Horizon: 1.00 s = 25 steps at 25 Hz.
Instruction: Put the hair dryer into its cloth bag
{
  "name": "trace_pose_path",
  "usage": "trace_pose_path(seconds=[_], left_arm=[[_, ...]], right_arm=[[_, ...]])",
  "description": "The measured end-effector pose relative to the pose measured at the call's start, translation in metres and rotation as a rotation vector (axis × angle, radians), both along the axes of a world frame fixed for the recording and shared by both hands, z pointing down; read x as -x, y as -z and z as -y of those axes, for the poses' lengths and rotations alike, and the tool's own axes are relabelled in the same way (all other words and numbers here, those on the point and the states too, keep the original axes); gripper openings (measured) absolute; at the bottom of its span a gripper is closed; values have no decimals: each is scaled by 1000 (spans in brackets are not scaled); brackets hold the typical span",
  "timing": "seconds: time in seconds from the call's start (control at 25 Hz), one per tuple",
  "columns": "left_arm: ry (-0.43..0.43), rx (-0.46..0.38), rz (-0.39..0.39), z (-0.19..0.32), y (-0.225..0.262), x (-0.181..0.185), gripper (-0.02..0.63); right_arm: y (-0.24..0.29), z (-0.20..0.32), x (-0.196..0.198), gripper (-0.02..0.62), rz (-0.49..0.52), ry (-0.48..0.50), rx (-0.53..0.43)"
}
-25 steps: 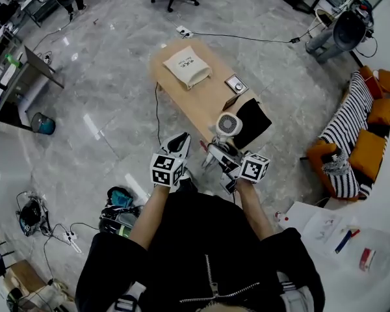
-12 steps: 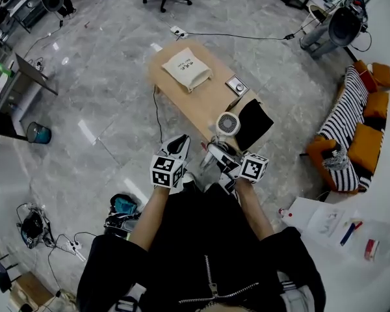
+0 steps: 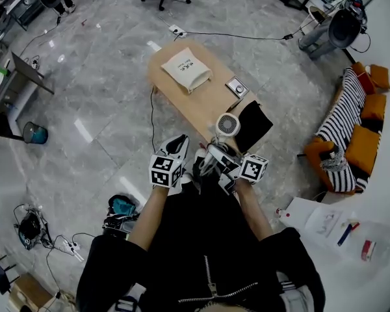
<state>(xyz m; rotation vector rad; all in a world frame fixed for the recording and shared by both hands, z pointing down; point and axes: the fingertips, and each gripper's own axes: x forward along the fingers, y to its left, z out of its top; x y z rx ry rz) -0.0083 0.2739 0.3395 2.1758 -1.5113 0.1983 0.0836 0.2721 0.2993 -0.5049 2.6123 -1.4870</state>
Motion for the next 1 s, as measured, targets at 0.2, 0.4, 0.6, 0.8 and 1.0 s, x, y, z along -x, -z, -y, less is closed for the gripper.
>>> trace_pose_path(seconds=[0.2, 0.4, 0.6, 0.8, 1.0], left_arm=[[4, 11, 2, 15, -3, 9, 41], [7, 24, 4, 35, -6, 18, 41], [-1, 42, 9, 61, -10, 25, 41], [-8, 47, 18, 97, -6, 27, 41], [2, 51, 26, 137, -5, 28, 41]], right_arm=[[-4, 14, 10, 293, -5, 11, 8], [-7, 35, 19, 293, -5, 18, 15], [-9, 64, 27, 293, 4, 16, 16], [-8, 100, 29, 293, 9, 21, 10], [-6, 142, 30, 293, 16, 26, 21]])
